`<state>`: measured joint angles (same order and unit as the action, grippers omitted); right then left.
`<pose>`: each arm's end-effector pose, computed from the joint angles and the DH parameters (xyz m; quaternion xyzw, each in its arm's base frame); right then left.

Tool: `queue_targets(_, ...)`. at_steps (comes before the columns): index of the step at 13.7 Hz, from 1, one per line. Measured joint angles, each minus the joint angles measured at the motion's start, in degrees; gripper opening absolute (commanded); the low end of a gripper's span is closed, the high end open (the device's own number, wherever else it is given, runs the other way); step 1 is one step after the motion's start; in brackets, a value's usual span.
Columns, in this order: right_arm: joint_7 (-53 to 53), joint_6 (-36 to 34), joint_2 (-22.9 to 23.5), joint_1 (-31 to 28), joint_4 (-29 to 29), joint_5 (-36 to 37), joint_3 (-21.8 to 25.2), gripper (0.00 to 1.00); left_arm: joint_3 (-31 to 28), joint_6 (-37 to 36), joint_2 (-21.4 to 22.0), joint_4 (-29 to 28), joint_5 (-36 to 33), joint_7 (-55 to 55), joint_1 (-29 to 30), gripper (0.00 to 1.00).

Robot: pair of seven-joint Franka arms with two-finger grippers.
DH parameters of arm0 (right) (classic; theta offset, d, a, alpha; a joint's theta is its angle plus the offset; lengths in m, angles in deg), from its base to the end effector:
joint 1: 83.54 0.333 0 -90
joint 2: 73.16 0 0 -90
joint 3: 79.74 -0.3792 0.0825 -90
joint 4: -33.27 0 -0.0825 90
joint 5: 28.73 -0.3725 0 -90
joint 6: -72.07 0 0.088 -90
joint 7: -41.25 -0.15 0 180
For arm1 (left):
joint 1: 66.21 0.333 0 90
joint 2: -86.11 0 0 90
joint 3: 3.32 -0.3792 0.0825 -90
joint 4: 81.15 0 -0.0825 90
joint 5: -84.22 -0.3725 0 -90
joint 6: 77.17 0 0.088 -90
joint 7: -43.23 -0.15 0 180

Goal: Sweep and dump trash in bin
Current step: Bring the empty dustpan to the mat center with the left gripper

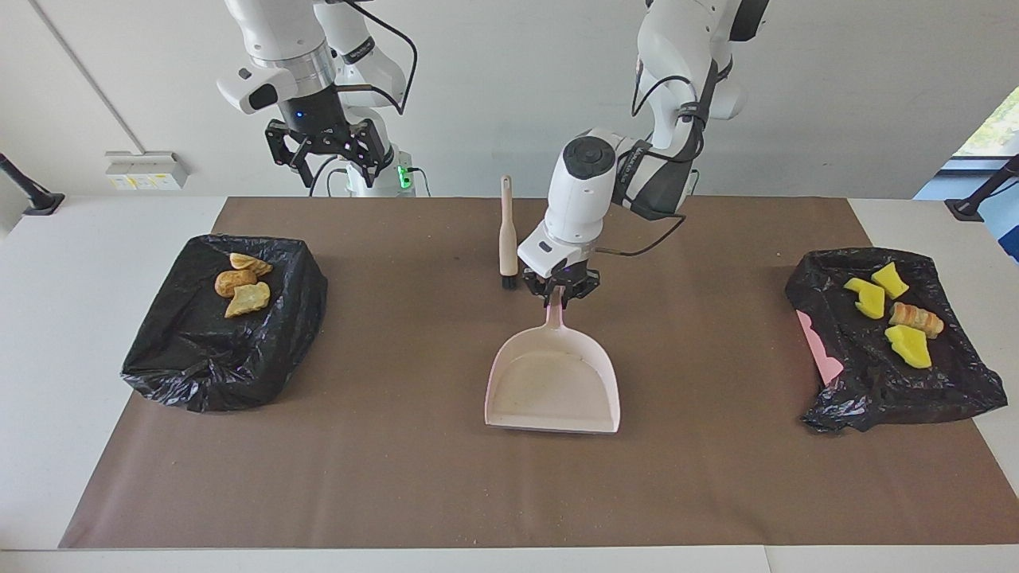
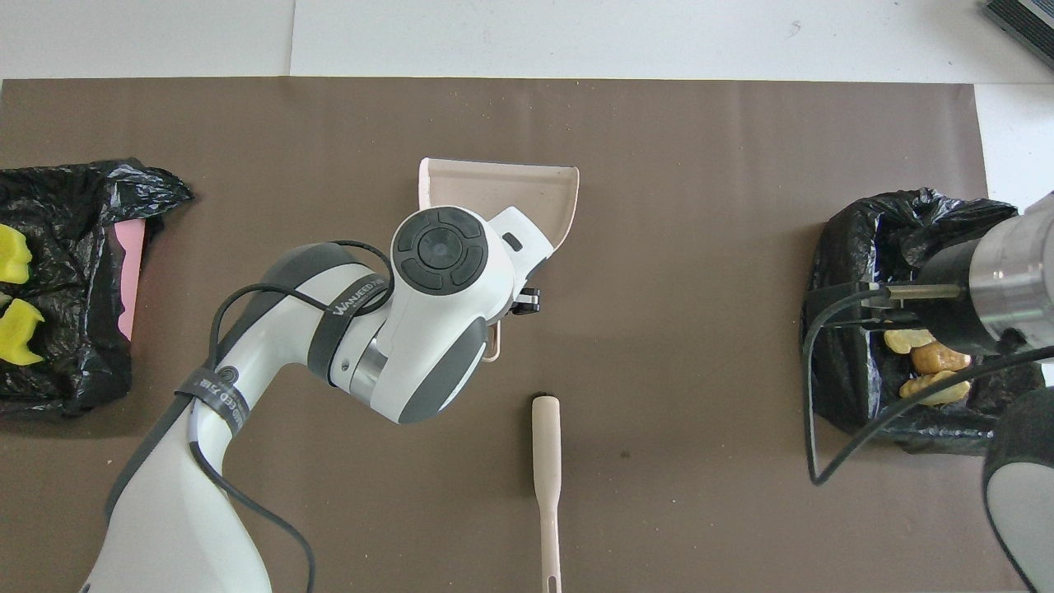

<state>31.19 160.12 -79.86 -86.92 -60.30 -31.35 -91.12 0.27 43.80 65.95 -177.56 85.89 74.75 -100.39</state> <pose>0.4902 0.0832 0.6726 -0.9997 0.0175 -0.0073 0.0126 0.5368 -0.4132 0.4254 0.9980 -0.0451 0.0185 0.0413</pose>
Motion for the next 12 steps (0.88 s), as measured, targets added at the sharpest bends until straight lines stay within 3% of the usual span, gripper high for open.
queue_targets(6,6.02,-0.39,0.00,0.50,0.82,0.00,6.36,1.00,-0.01,3.13,-1.33,1.66,1.06,3.73,-1.78,0.00)
queue_targets(9,6.31,-0.39,0.00,2.66,0.82,0.44,10.64,1.00,-0.04,4.14,-4.24,2.24,1.07,4.37,-3.98,0.00)
queue_targets(12,6.32,-0.42,0.00,3.08,0.81,0.74,13.24,1.00,-0.08,5.76,-5.45,2.41,2.08,4.39,-4.11,0.15)
